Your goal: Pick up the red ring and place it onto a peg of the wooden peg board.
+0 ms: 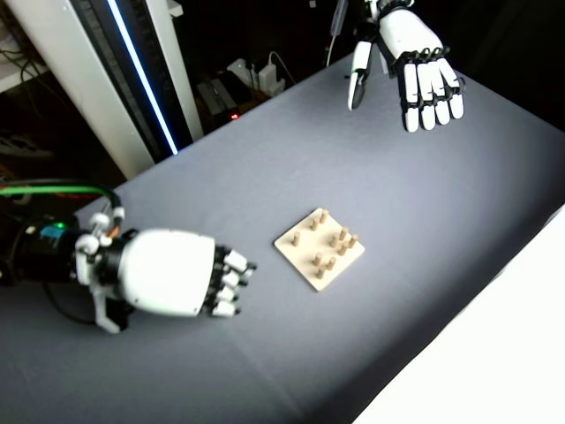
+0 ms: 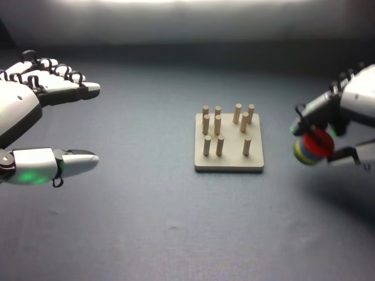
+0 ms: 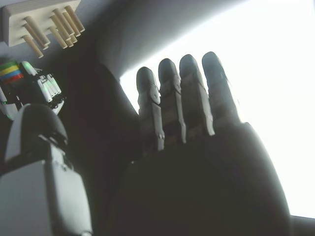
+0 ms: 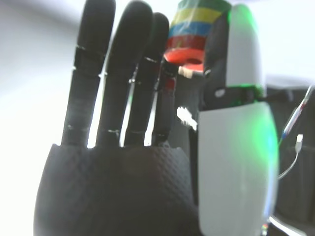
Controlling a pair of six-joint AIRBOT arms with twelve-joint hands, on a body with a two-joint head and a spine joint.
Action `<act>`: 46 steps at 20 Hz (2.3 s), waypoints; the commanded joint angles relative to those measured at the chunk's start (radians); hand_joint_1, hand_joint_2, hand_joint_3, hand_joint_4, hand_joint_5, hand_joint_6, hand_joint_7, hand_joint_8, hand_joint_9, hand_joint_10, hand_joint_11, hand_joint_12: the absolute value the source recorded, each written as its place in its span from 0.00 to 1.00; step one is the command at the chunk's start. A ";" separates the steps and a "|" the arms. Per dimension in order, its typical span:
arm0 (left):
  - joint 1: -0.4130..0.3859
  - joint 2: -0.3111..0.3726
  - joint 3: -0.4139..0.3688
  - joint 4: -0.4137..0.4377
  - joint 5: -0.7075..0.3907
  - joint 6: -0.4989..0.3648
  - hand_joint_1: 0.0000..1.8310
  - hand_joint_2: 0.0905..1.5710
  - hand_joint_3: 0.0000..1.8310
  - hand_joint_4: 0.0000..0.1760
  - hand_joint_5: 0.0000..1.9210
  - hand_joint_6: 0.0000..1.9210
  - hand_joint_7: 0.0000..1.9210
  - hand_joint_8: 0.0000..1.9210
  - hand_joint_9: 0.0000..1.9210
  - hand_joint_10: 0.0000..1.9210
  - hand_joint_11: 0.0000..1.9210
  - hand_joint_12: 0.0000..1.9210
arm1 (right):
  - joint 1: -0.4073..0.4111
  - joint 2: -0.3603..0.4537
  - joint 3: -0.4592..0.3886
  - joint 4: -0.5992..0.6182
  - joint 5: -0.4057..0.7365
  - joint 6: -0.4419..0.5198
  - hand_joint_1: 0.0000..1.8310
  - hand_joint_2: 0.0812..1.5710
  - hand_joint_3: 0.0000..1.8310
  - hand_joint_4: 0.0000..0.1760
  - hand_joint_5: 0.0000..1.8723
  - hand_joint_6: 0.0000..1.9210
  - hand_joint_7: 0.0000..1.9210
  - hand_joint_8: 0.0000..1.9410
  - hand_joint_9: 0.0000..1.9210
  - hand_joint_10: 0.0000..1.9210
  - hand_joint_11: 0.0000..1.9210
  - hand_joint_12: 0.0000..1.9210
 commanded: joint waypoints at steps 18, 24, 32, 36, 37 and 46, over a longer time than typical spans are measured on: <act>0.000 -0.002 0.001 -0.019 -0.156 -0.005 0.35 0.60 0.00 0.03 0.23 0.00 0.14 0.00 0.11 0.00 0.00 0.13 | 0.168 -0.166 0.099 -0.122 -0.038 0.014 0.69 0.63 0.00 0.00 0.60 0.36 0.66 0.30 0.69 0.17 0.45 0.66; -0.001 -0.002 0.005 -0.014 -0.156 -0.016 0.34 0.60 0.00 0.04 0.23 0.00 0.15 0.00 0.13 0.00 0.00 0.16 | 0.170 -0.185 0.110 -0.144 -0.064 0.014 0.70 0.64 0.00 0.00 0.59 0.35 0.65 0.36 0.61 0.37 0.41 0.73; -0.002 -0.006 0.007 -0.009 -0.158 -0.021 0.34 0.59 0.00 0.04 0.23 0.00 0.15 0.00 0.13 0.00 0.00 0.16 | 0.170 -0.190 0.115 -0.153 -0.082 0.014 0.69 0.65 0.00 0.00 0.57 0.38 0.63 0.37 0.58 0.36 0.39 0.70; -0.002 -0.009 0.009 -0.009 -0.158 -0.024 0.33 0.60 0.00 0.15 0.23 0.00 0.15 0.00 0.13 0.00 0.00 0.18 | 0.170 -0.190 0.104 -0.164 -0.070 0.014 0.61 0.61 0.00 0.00 0.42 0.05 0.41 0.06 0.42 0.17 0.31 0.56; -0.002 -0.009 0.010 -0.009 -0.158 -0.024 0.34 0.59 0.00 0.21 0.23 0.00 0.15 0.00 0.13 0.00 0.00 0.18 | 0.170 -0.190 0.101 -0.164 -0.065 0.014 0.58 0.60 0.00 0.00 0.39 0.01 0.37 0.01 0.41 0.09 0.28 0.54; -0.001 -0.009 0.005 -0.017 -0.185 -0.031 0.35 0.60 0.00 0.17 0.23 0.00 0.15 0.00 0.13 0.00 0.00 0.21 | 0.169 -0.159 0.056 -0.104 0.060 0.042 0.46 0.60 0.00 0.48 0.22 0.00 0.22 0.00 0.27 0.00 0.06 0.59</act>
